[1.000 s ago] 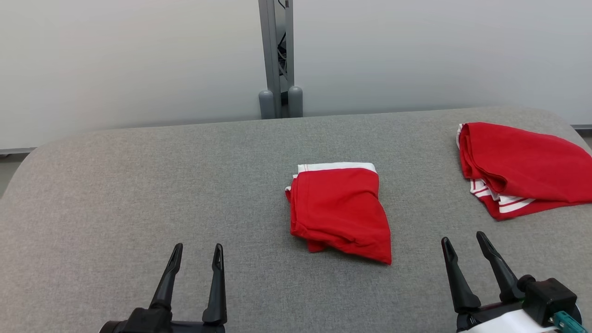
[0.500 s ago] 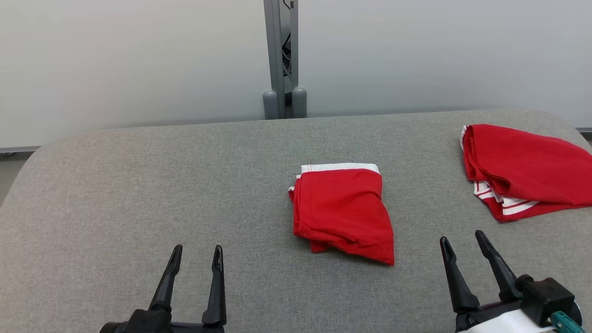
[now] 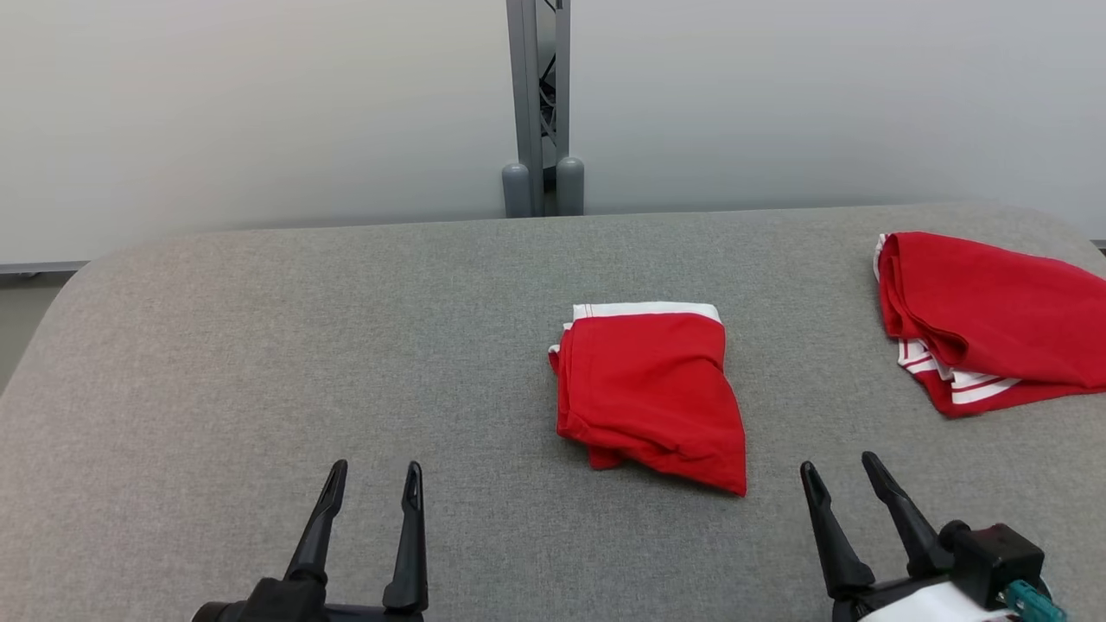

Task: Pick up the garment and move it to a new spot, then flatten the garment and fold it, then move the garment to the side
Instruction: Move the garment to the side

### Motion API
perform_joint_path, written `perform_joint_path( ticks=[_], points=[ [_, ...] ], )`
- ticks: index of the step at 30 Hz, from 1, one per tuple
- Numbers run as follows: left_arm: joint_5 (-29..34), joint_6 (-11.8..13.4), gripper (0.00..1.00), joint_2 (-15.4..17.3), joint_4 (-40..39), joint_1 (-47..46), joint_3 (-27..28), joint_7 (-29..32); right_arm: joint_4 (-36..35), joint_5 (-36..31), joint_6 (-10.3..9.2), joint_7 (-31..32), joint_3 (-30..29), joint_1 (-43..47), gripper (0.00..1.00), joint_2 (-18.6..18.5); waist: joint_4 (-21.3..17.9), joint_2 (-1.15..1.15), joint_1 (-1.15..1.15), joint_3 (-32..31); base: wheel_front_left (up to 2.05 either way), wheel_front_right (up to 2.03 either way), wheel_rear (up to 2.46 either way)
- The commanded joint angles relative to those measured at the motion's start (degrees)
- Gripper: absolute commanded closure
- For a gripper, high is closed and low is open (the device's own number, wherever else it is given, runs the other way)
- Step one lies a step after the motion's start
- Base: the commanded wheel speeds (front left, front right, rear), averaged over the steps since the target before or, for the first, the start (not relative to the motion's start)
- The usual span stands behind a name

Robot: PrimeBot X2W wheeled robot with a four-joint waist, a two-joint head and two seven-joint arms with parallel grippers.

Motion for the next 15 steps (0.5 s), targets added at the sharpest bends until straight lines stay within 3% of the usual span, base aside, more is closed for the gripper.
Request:
perform_joint_path(
  ticks=[1,9,15],
  points=[
    [0.3,-0.1,0.00,0.2,0.1,-0.6,0.0,-0.2,1.1,1.7,0.00,-0.3,0.5,-1.6,0.00,-0.6,0.2,0.00,0.00,0.2,0.00,0.00,0.00],
    [0.5,-0.9,0.00,0.2,0.0,-2.7,-1.7,-0.2,12.4,18.4,0.00,-0.2,7.4,-12.3,0.00,-4.8,3.0,0.00,0.00,3.0,0.00,0.00,0.00],
    [0.1,-0.8,0.00,0.2,-0.1,-4.5,-2.6,-0.2,18.9,33.1,0.00,5.0,11.4,-19.9,0.00,-8.0,5.8,0.00,0.00,5.9,0.00,0.00,0.00]
  ],
)
